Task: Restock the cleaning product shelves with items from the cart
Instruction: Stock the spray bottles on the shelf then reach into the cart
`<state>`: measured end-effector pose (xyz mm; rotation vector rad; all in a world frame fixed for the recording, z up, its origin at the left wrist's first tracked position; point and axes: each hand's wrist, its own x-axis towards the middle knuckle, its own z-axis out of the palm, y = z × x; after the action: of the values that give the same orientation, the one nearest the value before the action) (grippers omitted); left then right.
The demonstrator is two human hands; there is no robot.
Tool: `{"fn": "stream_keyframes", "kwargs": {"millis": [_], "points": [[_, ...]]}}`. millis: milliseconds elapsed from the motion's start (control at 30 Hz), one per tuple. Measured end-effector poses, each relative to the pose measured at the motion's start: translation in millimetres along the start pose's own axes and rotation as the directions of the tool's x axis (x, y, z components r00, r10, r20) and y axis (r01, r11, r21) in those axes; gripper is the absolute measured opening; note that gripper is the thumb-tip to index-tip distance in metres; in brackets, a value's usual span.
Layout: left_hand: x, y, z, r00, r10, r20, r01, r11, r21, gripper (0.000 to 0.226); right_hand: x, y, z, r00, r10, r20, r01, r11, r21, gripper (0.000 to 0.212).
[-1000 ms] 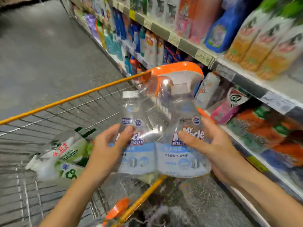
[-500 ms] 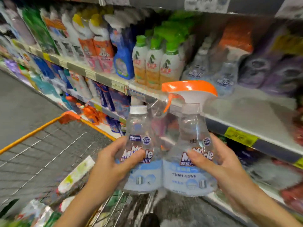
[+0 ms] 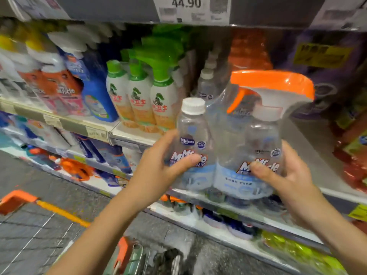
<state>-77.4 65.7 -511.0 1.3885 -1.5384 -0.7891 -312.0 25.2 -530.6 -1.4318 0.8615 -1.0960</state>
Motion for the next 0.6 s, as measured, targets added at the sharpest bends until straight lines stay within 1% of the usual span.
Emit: {"fn": "stream_keyframes", "kwargs": {"millis": [33,100,233,300,367,500,600], "points": [[12,-1,0,1.000,0.018,0.006,-0.018,1.000,0.015,0.040,11,3,-3,0.999,-0.018,-0.027,0.018,1.000,0.005,0.041],[34,-4,4,0.999,0.036,0.024,-0.037,0.999,0.028,0.039,28,9,-7,0.997,-0.039,-0.074,0.037,0.999,-0.023,0.042],[76,-16,9,0.999,0.042,0.033,-0.047,0.985,0.167,0.045,46,25,-11,0.987,-0.067,-0.149,0.052,0.993,-0.103,0.038],[93,-22,12,0.995,0.074,0.067,-0.086,0.974,0.209,0.060,52,33,-15,0.977,-0.096,-0.190,0.072,0.989,-0.130,0.038],[103,-29,18,0.994,0.079,0.080,-0.095,0.968,0.233,0.068,57,40,-17,0.977,-0.105,-0.184,0.076,0.985,-0.156,0.039],[106,-49,24,0.998,-0.020,0.064,0.003,0.966,0.260,0.070,60,54,-15,0.984,-0.057,-0.167,0.022,0.978,-0.207,0.037],[104,-52,24,0.999,-0.023,0.048,0.009,0.961,0.277,0.070,61,56,-13,0.991,0.003,-0.135,-0.039,0.964,-0.263,0.042]]}}
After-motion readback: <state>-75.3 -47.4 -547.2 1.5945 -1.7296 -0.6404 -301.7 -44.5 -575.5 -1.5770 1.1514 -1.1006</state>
